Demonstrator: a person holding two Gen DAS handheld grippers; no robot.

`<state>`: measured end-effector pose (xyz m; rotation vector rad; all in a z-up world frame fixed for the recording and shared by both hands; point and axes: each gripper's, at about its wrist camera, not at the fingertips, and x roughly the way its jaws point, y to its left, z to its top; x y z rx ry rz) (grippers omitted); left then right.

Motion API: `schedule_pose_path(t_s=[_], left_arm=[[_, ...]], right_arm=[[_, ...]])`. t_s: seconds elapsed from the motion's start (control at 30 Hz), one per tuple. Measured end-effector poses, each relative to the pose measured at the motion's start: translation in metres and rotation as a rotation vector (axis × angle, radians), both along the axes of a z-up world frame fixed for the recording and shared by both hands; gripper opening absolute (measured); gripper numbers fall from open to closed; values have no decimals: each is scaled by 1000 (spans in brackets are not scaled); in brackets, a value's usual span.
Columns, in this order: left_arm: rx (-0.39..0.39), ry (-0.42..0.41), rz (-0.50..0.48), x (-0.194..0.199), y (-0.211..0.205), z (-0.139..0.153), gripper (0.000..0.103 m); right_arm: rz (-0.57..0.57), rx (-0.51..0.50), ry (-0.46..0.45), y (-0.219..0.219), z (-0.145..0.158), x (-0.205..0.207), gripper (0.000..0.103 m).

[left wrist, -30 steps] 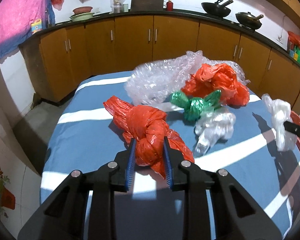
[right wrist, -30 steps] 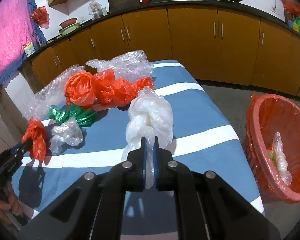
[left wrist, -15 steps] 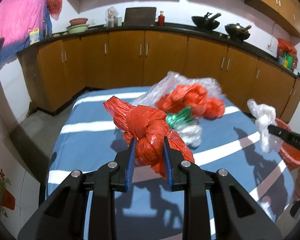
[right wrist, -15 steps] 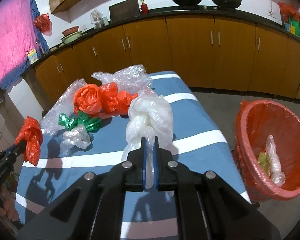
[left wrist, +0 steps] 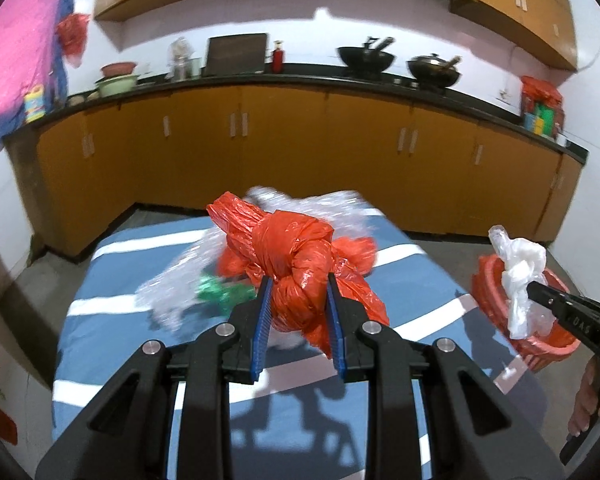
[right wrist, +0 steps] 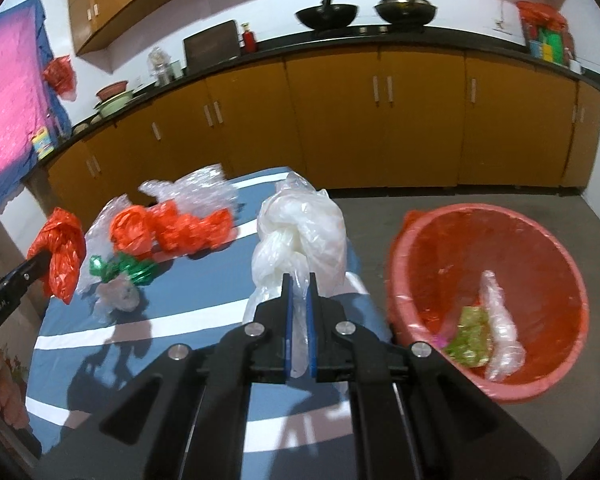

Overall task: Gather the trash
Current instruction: 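Carry the knotted red bag and white bag over the red basket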

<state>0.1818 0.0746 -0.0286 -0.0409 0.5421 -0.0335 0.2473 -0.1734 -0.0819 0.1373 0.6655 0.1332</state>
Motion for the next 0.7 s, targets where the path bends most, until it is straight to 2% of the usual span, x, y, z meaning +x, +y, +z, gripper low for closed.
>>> schedule_pose_path(t_s=[0.4,0.7], left_arm=[[-6,20,-154,29,-88,-2,26],[-1,43,-301,45,-168,-12,26]], right_arm=[[-181,-6,-17,-93,3,-14,7],[-328,1,-1,-169,-9,-19,7]])
